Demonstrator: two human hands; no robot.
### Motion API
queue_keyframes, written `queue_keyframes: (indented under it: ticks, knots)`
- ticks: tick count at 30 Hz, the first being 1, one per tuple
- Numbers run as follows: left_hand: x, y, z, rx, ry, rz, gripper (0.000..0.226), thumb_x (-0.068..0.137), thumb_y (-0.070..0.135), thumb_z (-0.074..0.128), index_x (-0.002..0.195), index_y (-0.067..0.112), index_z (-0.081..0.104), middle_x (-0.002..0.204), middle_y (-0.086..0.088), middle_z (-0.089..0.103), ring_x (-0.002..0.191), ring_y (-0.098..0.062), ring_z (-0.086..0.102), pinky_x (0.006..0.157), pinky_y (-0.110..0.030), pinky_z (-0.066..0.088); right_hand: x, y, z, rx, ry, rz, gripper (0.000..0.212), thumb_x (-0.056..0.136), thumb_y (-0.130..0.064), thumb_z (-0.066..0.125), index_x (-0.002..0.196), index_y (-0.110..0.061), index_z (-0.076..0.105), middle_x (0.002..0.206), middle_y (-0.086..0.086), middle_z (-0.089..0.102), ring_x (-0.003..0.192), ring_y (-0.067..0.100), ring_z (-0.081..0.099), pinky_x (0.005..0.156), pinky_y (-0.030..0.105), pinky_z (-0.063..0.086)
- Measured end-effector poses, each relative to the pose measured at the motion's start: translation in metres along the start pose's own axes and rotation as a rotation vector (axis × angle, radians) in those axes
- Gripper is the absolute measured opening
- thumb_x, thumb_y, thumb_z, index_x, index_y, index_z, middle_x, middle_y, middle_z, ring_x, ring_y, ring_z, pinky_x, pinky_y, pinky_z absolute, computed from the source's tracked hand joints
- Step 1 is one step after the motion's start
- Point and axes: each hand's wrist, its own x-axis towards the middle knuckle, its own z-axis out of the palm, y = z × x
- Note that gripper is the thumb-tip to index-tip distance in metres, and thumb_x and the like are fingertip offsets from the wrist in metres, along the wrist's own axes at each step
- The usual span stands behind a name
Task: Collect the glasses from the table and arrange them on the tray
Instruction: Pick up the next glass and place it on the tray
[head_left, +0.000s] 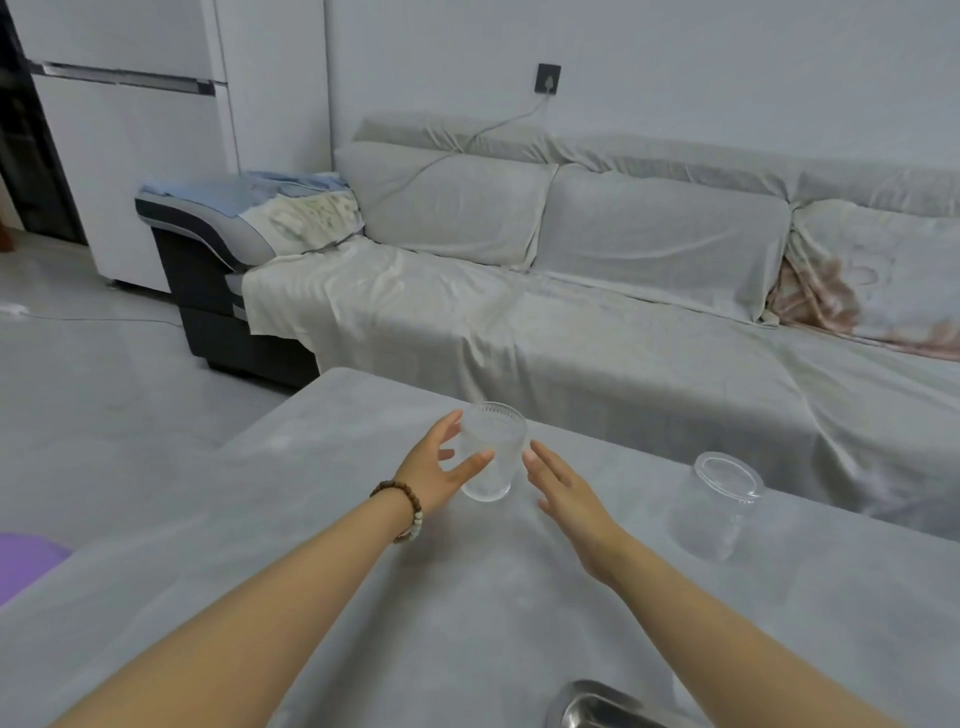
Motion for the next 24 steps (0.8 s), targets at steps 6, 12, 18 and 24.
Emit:
queue_keyframes:
  ticks: [6, 12, 18, 24]
  knots:
    - [0.024, -0.002, 0.014, -0.066, 0.033, -0.005, 0.082, 0.073, 0.039, 0.074, 0.142, 0.025, 0.032, 0.146, 0.002, 0.040, 0.122, -0.019, 0.046, 0.093, -0.028, 0.039, 0.005, 0.004, 0.006, 0.027, -0.086, 0.005, 0.035, 0.093, -0.057, 0.039, 0.127, -0.052, 0.045, 0.134, -0.032, 0.044, 0.135, 0.004, 0.037, 0.117, 0.035, 0.025]
    - [0.007, 0.010, 0.012, -0.099, 0.085, -0.038, 0.075, 0.070, 0.042, 0.076, 0.132, 0.023, 0.042, 0.139, 0.001, 0.046, 0.116, -0.027, 0.053, 0.097, -0.040, 0.047, -0.011, -0.007, -0.003, 0.052, -0.143, 0.058, 0.053, 0.095, -0.058, 0.021, 0.144, -0.040, 0.033, 0.154, -0.017, 0.030, 0.142, 0.011, 0.028, 0.119, 0.040, 0.019]
    - [-0.055, 0.047, 0.010, -0.287, 0.059, -0.069, 0.065, 0.072, 0.043, 0.072, 0.126, 0.021, 0.046, 0.133, -0.003, 0.048, 0.108, -0.018, 0.056, 0.076, -0.031, 0.056, -0.074, -0.040, -0.021, -0.032, -0.160, -0.081, 0.023, 0.094, -0.057, 0.035, 0.111, -0.067, 0.048, 0.126, -0.042, 0.046, 0.124, -0.011, 0.041, 0.106, 0.024, 0.028]
    - [-0.128, 0.112, 0.031, -0.476, -0.110, -0.086, 0.077, 0.055, 0.067, 0.062, 0.115, 0.018, 0.058, 0.116, -0.005, 0.066, 0.096, -0.023, 0.070, 0.071, -0.033, 0.060, -0.151, -0.057, -0.063, -0.011, -0.170, -0.032, 0.046, 0.087, -0.057, 0.046, 0.129, -0.040, 0.048, 0.133, -0.011, 0.058, 0.122, 0.012, 0.056, 0.111, 0.041, 0.038]
